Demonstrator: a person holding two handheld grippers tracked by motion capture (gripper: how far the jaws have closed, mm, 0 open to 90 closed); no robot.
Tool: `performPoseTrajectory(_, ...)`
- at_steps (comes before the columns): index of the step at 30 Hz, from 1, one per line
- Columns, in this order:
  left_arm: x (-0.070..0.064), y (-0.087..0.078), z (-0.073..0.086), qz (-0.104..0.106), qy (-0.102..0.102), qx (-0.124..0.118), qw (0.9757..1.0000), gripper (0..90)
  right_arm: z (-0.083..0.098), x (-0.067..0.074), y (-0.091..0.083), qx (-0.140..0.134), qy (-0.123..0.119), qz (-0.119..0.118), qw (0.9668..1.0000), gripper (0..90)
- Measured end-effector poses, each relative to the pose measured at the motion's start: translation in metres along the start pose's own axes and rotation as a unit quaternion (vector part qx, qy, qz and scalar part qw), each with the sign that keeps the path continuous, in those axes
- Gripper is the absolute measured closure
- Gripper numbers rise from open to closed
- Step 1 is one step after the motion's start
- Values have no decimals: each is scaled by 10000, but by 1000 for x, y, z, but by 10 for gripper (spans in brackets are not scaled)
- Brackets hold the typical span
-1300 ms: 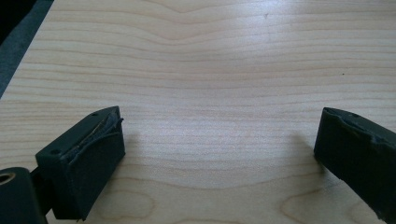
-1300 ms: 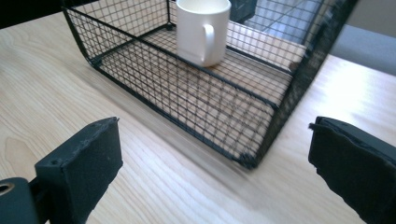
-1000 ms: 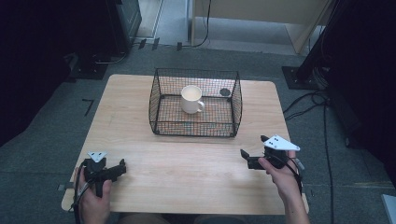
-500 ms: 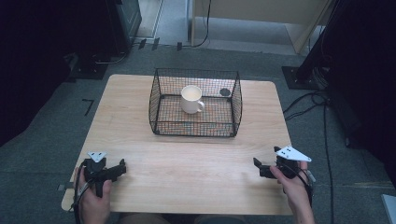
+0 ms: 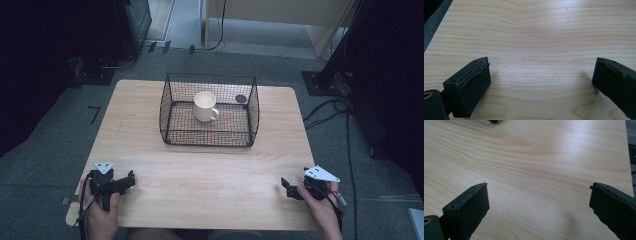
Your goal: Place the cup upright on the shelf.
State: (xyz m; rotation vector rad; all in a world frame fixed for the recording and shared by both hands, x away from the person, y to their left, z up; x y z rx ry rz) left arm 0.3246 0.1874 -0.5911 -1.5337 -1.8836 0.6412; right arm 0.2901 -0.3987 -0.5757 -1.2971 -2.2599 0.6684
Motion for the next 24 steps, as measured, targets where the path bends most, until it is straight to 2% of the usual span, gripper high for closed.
performPoseTrajectory(8, 0, 0, 0, -1, -1, -2, 10000, 18, 23, -7, -1, 406, 81, 151, 9990, 10)
performPoseTrajectory(14, 0, 0, 0, -4, 2, -5, 10000, 19, 25, -6, -2, 438, 83, 180, 9988, 4)
performPoseTrajectory(16, 0, 0, 0, -4, 8, -3, 10000, 19, 27, -5, -2, 491, 254, 50, 9985, 1)
performPoseTrajectory(17, 0, 0, 0, -3, 7, -3, 10000, 19, 27, -5, -2, 491, 254, 50, 9985, 1)
performPoseTrajectory(24, 0, 0, 0, -3, 4, -4, 10000, 18, 28, -5, -2, 466, 363, 161, 9981, 1)
Point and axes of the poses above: each handheld gripper's, and its own axes: y roughly forward along the jaws, z roughly out of its underside, x roughly to its left, the point moved 10 cm from there along y, roughly forward along the jaws, and after that the axes turned 12 degrees about -z, right-handed, at the moved point
